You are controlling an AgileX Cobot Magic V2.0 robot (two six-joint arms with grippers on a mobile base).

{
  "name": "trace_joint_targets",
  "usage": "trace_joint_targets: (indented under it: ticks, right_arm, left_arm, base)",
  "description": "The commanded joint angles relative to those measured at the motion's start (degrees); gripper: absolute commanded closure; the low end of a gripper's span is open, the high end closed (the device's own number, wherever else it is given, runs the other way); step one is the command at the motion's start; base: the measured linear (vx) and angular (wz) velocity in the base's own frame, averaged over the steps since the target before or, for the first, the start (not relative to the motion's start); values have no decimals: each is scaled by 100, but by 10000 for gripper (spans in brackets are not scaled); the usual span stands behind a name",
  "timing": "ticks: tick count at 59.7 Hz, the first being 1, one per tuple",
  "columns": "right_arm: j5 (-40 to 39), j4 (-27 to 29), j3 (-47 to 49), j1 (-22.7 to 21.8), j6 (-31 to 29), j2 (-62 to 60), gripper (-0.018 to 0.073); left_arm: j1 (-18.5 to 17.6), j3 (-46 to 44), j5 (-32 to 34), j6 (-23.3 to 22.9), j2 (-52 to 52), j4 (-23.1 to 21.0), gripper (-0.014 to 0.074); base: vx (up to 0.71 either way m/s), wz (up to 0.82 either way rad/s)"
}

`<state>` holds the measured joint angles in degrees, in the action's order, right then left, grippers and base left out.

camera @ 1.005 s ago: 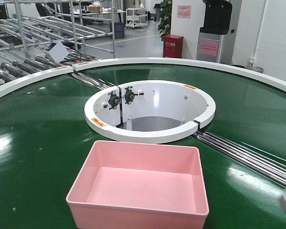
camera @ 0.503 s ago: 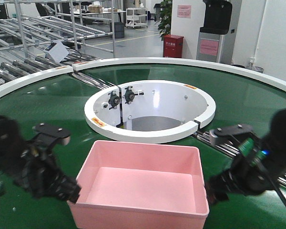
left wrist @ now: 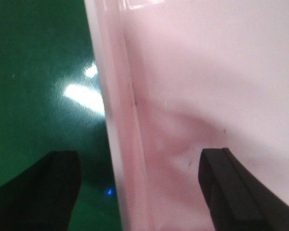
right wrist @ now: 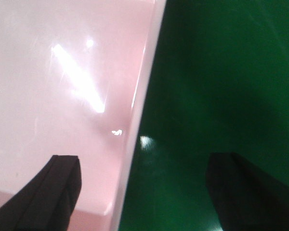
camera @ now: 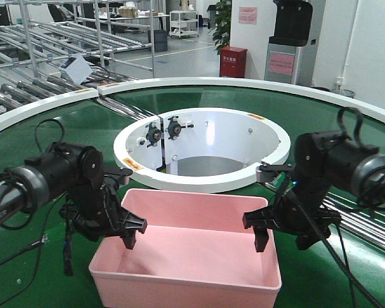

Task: Grab pink bin and stack on right shelf
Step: 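Lower both grippers over the pink bin's opposite side walls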

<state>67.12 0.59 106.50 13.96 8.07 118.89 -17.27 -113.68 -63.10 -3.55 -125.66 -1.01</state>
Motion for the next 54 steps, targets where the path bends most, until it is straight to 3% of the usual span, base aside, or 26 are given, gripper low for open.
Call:
trace_joint_targets:
  ticks: [1,15,24,37,43,54]
  right_arm:
    - [-88,-12,433,0,67,-43,5]
    - [-40,-25,873,26,361,437,141]
    - [-14,-25,873,28,510,437,313]
    - [-12,157,873,28,761,437,520]
    - [-13,216,873,28,733,437,573]
    - [66,75,873,90,740,87,573]
  left_arm:
    - [-40,-311,196,-138,272,5,30]
    - [-40,-311,354,-428,249,169,165]
    - [-40,-311,260,-690,249,311,309]
    - [-40,-311,249,-675,249,304,485]
    - [-40,-311,182,-690,255,304,527]
    - [-46,-311,-327,-925,685,310,559]
  base:
    - [0,0]
    - [0,0]
    - [0,0]
    - [0,0]
    - [0,0]
    - [0,0]
